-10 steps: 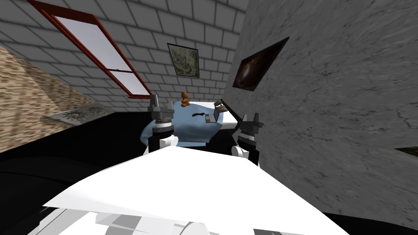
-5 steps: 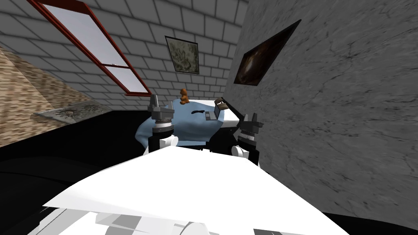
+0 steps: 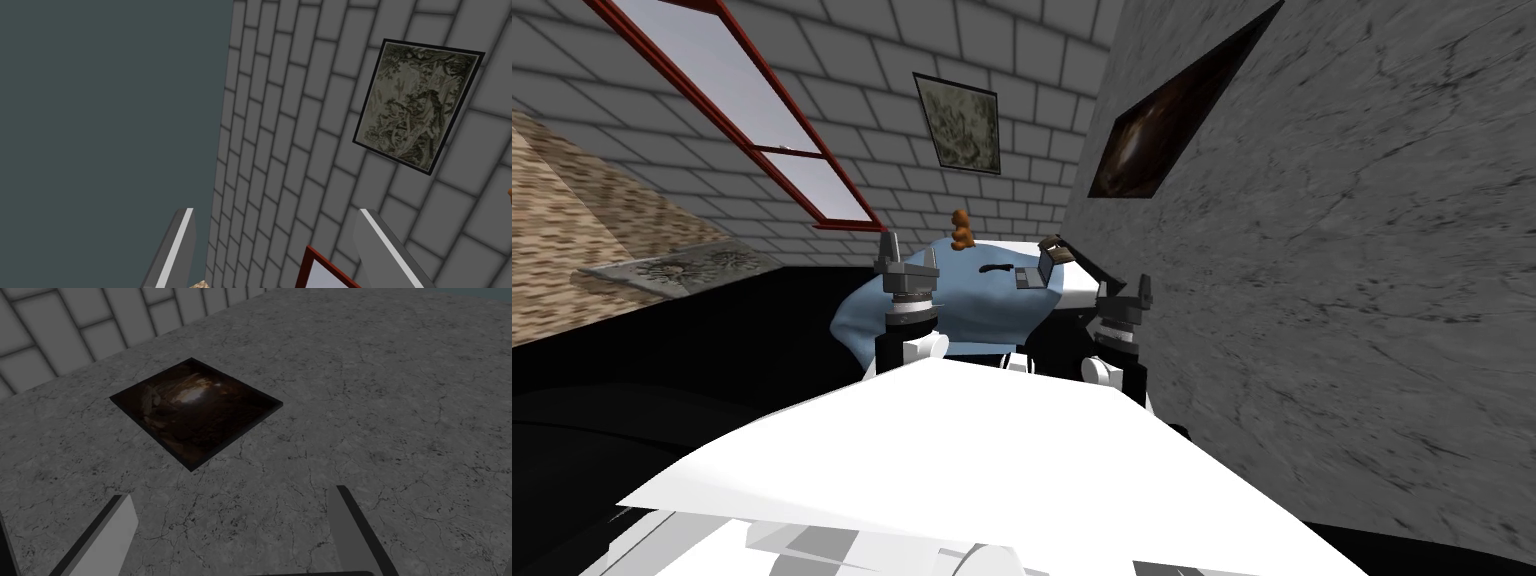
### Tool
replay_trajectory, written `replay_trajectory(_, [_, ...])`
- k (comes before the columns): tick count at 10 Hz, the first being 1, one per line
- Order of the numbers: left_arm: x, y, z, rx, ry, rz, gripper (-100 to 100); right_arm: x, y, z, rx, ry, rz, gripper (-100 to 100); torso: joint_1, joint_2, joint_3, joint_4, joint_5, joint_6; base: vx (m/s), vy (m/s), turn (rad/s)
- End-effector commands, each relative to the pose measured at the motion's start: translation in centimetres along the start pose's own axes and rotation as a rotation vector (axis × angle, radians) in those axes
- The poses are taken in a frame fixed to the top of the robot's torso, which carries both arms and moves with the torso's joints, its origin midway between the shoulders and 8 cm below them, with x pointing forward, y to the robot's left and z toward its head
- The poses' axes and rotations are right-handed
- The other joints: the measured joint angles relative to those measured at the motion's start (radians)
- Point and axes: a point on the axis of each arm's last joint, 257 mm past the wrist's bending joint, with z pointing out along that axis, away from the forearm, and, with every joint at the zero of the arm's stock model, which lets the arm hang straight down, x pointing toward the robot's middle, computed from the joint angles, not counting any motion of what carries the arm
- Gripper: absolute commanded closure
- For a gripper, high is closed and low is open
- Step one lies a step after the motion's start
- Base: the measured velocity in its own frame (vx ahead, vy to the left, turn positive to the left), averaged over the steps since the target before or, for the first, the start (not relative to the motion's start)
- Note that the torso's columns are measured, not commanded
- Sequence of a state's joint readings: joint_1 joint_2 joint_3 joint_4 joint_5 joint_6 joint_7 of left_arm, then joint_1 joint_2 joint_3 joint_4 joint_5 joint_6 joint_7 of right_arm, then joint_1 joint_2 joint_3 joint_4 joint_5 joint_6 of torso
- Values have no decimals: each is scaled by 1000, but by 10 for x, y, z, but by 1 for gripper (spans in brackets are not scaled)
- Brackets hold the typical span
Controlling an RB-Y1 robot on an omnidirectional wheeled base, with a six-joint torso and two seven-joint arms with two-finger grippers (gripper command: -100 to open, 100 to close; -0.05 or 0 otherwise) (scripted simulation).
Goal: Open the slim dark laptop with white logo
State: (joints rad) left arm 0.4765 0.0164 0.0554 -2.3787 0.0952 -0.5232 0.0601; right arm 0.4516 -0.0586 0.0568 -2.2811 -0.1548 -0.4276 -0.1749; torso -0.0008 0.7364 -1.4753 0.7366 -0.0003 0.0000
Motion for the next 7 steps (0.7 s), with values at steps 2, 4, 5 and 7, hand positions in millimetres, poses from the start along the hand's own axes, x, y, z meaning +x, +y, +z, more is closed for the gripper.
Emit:
replay_trajectory(2, [0,0,0,0,0,0,0,-2,-28,6,64,26,90,-100,0,1,-1,1,0,0,26,-46,40])
replay_trajectory(4, [0,0,0,0,0,0,0,-7,-47,11,102,19,170,-100,1,1,-1,1,0,0,26,-47,49])
replay_trajectory(5, [0,0,0,0,0,0,0,-10,-58,15,122,11,215,-100,1,2,-1,1,0,0,25,-60,48])
replay_trajectory(7, [0,0,0,0,0,0,0,-15,-80,22,162,-8,308,-100,0,1,-1,1,0,0,36,-70,64])
